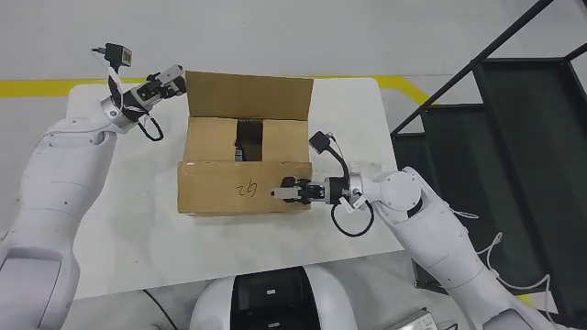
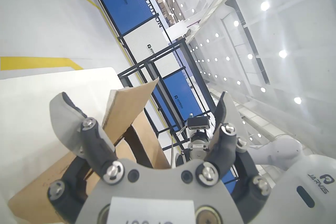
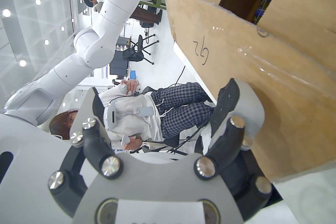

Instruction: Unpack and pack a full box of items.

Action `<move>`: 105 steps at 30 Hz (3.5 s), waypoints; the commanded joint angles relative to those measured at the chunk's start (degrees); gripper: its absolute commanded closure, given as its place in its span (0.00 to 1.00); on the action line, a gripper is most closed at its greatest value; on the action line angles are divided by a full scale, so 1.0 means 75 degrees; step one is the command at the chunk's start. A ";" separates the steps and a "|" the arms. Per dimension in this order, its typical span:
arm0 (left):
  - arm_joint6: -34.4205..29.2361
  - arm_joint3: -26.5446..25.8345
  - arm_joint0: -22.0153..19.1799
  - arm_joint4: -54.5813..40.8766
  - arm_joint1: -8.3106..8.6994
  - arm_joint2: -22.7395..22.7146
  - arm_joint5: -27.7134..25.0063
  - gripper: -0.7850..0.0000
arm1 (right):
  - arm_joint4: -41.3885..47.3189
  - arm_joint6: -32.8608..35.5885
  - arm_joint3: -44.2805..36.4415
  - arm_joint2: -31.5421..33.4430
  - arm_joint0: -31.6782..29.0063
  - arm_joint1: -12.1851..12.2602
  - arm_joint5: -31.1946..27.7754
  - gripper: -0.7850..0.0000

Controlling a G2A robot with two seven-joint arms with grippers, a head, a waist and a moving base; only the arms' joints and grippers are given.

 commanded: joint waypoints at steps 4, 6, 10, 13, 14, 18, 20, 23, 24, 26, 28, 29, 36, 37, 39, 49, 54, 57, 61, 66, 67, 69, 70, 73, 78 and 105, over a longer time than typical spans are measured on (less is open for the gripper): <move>-0.0972 -0.1138 0.0514 -0.0755 0.0426 -0.0240 0.0978 0.00 | -0.0011 -0.0011 0.0041 -0.0062 0.0057 -0.0003 0.0014 0.00; -0.1335 -0.1518 0.0685 -0.1048 0.0571 -0.0395 0.1340 0.00 | -0.0002 -0.0018 0.0066 -0.0089 0.0087 -0.0006 0.0023 0.00; -0.1701 -0.2066 0.0964 -0.1109 0.0791 -0.0594 0.1706 0.00 | -0.0045 -0.0046 0.0091 -0.0128 0.0131 -0.0007 0.0044 0.00; -0.1955 -0.2315 0.1120 -0.1078 0.0909 -0.0625 0.1960 0.00 | -0.0090 -0.0085 0.0079 -0.0138 0.0136 -0.0003 0.0095 0.00; -0.2078 -0.2391 0.1160 -0.1049 0.0943 -0.0612 0.2083 0.00 | -0.0116 -0.0107 0.0073 -0.0136 0.0135 -0.0001 0.0111 0.00; -0.2523 -0.2628 0.1262 -0.0900 0.1055 -0.0499 0.2528 0.00 | -0.0238 -0.0176 0.0047 -0.0141 0.0121 0.0010 0.0211 0.00; -0.2674 -0.2671 0.1298 -0.0909 0.1087 -0.0424 0.2679 0.00 | -0.0333 -0.0244 0.0041 -0.0149 0.0121 0.0013 0.0273 0.00; -0.2878 -0.2624 0.1275 -0.0927 0.1116 -0.0311 0.2883 0.00 | -0.0581 -0.0388 0.0025 -0.0163 0.0126 0.0020 0.0447 0.00; -0.2952 -0.2593 0.1252 -0.0933 0.1121 -0.0271 0.2958 0.00 | -0.0805 -0.0493 0.0016 -0.0154 0.0132 0.0028 0.0606 0.00; -0.3063 -0.2538 0.1199 -0.0882 0.1128 -0.0179 0.3069 0.00 | -0.0994 -0.0642 -0.0095 -0.0180 0.0105 0.0030 0.0789 0.00; -0.3089 -0.2482 0.1136 -0.0718 0.1134 -0.0077 0.3095 0.00 | -0.1080 -0.0742 -0.0155 -0.0195 0.0095 0.0029 0.0904 0.00; -0.3093 -0.2461 0.1109 -0.0609 0.1137 -0.0011 0.3099 0.00 | -0.1061 -0.0772 -0.0173 -0.0211 0.0091 0.0025 0.0942 0.00; -0.3325 -0.2319 0.0953 -0.0535 0.1140 0.0365 0.3331 0.00 | -0.0929 -0.0823 -0.0147 -0.0301 0.0178 -0.0002 0.1009 0.00; -0.3357 -0.2313 0.0939 -0.0588 0.1143 0.0389 0.3363 0.00 | -0.0929 -0.0828 -0.0147 -0.0308 0.0184 -0.0003 0.1015 0.00; -0.3539 -0.2309 0.0903 -0.0745 0.1153 0.0419 0.3545 0.00 | -0.0920 -0.0870 -0.0151 -0.0306 0.0181 -0.0004 0.1036 0.00; -0.3869 -0.2210 0.0839 -0.1169 0.1183 0.0348 0.3876 0.00 | -0.0966 -0.0910 -0.0153 -0.0355 0.0169 -0.0006 0.1133 0.00; -0.3990 -0.2073 0.0821 -0.1345 0.1141 0.0384 0.3997 0.00 | -0.1022 -0.0936 -0.0116 -0.0396 0.0188 -0.0011 0.1239 0.00; -0.4126 -0.2061 0.0801 -0.1408 0.1120 0.0422 0.4133 0.00 | -0.1044 -0.0979 -0.0107 -0.0400 0.0193 -0.0012 0.1288 0.00; -0.4126 -0.2055 0.0777 -0.1242 0.1152 0.0558 0.4133 0.00 | -0.1069 -0.1035 -0.0096 -0.0389 0.0196 -0.0012 0.1323 0.00; -0.3972 -0.2050 0.0745 -0.0608 0.1222 0.0632 0.3980 0.00 | -0.1068 -0.1067 -0.0096 -0.0384 0.0193 -0.0012 0.1330 0.00; -0.3963 -0.2061 0.0775 -0.0629 0.1225 0.0635 0.3971 0.00 | -0.1068 -0.1073 -0.0096 -0.0384 0.0191 -0.0012 0.1328 0.00; -0.3927 -0.2078 0.0779 -0.0613 0.1237 0.0625 0.3934 0.00 | -0.1070 -0.1076 -0.0116 -0.0381 0.0189 -0.0012 0.1305 0.00; -0.3848 -0.2098 0.0789 -0.0588 0.1243 0.0614 0.3856 0.00 | -0.1066 -0.1074 -0.0123 -0.0375 0.0184 -0.0010 0.1300 0.00; -0.3694 -0.2132 0.0812 -0.0371 0.1261 0.0645 0.3702 0.00 | -0.1078 -0.1088 -0.0164 -0.0345 0.0159 -0.0003 0.1289 0.00; -0.3634 -0.2060 0.0790 -0.0276 0.1259 0.0699 0.3642 0.00 | -0.1097 -0.1118 -0.0251 -0.0261 0.0077 0.0018 0.1274 0.00; -0.3645 -0.2126 0.0746 -0.0373 0.1268 0.0662 0.3653 0.00 | -0.0802 -0.2470 -0.1422 0.2281 -0.3352 0.0448 0.1509 0.00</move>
